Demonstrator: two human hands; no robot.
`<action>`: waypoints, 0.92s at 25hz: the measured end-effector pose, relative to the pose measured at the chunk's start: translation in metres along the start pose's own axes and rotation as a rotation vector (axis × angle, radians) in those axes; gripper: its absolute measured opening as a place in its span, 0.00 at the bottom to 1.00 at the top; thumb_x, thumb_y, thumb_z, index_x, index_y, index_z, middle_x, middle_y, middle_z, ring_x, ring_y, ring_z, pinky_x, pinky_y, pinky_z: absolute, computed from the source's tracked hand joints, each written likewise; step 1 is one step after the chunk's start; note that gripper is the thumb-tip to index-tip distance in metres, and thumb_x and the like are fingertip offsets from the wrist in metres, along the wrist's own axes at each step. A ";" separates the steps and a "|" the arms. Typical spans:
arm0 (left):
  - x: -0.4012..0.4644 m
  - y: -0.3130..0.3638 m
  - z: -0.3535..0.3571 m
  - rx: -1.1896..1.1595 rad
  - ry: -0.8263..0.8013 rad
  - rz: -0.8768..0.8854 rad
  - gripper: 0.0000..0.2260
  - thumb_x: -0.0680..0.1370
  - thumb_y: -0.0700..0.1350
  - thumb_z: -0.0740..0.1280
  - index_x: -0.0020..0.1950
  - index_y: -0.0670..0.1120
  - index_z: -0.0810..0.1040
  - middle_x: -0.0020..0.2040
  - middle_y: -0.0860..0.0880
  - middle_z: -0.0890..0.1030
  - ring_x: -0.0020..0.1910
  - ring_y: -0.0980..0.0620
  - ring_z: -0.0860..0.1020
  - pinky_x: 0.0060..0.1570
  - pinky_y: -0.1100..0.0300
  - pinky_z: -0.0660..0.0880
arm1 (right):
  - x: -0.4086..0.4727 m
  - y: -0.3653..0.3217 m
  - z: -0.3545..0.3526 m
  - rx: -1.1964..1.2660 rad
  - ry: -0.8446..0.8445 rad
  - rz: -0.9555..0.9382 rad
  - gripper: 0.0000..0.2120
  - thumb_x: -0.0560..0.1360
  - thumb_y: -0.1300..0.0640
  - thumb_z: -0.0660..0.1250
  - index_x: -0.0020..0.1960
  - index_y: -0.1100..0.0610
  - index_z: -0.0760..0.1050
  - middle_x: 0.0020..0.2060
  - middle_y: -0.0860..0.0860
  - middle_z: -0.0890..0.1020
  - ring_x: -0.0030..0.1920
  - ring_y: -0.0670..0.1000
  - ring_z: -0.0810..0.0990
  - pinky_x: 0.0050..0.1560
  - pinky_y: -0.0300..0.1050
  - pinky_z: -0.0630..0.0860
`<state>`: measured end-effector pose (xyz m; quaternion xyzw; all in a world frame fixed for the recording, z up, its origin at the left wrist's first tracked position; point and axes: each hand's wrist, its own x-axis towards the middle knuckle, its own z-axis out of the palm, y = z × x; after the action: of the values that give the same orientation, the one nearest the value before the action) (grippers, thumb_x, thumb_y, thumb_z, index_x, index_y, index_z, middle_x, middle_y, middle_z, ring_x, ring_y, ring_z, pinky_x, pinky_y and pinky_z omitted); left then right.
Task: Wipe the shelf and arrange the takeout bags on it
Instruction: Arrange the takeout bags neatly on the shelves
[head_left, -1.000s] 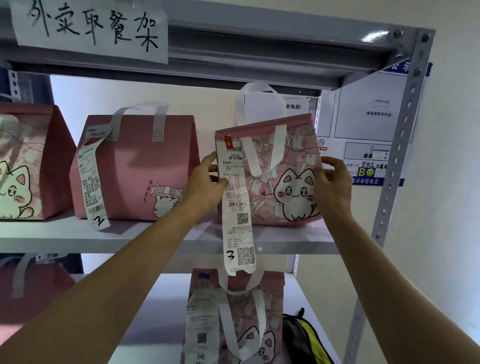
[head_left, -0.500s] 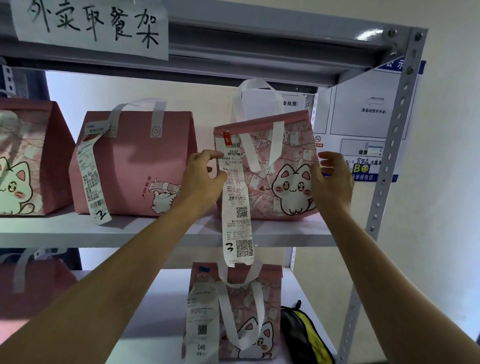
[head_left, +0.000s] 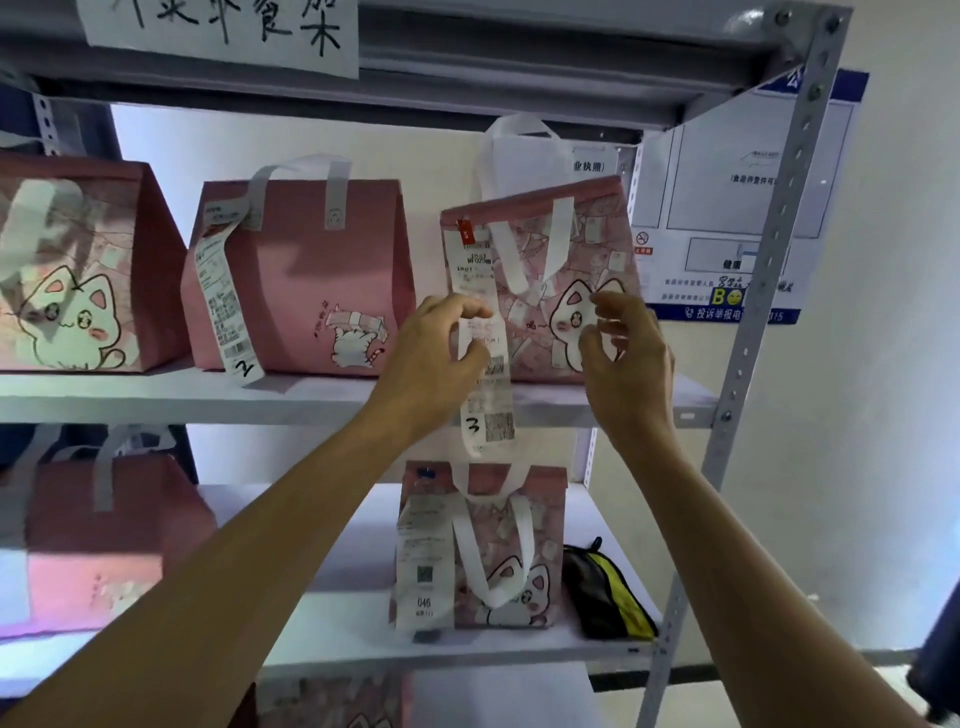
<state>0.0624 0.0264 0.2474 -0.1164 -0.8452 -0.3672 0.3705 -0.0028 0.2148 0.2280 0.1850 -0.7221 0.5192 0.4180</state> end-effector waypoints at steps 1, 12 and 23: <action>-0.010 0.001 -0.002 -0.023 -0.012 -0.005 0.13 0.79 0.39 0.67 0.62 0.48 0.77 0.62 0.52 0.76 0.60 0.53 0.75 0.63 0.54 0.75 | -0.010 -0.002 0.000 0.015 -0.012 0.011 0.14 0.78 0.60 0.67 0.62 0.50 0.76 0.57 0.47 0.80 0.55 0.47 0.80 0.54 0.42 0.78; -0.158 -0.002 -0.048 0.024 0.005 -0.079 0.11 0.78 0.39 0.67 0.59 0.48 0.79 0.58 0.54 0.80 0.55 0.59 0.75 0.54 0.76 0.68 | -0.155 -0.043 0.011 0.167 -0.160 0.120 0.13 0.78 0.62 0.65 0.61 0.56 0.76 0.56 0.50 0.82 0.53 0.45 0.81 0.52 0.40 0.80; -0.297 -0.044 -0.146 0.073 0.138 -0.327 0.11 0.80 0.40 0.66 0.60 0.51 0.79 0.57 0.56 0.81 0.58 0.58 0.78 0.62 0.57 0.75 | -0.276 -0.091 0.032 0.178 -0.326 0.204 0.12 0.79 0.63 0.65 0.61 0.54 0.77 0.52 0.47 0.82 0.52 0.40 0.80 0.53 0.33 0.77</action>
<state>0.3283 -0.0853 0.0796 0.0616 -0.8383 -0.3985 0.3670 0.2087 0.1039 0.0587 0.2289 -0.7463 0.5839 0.2230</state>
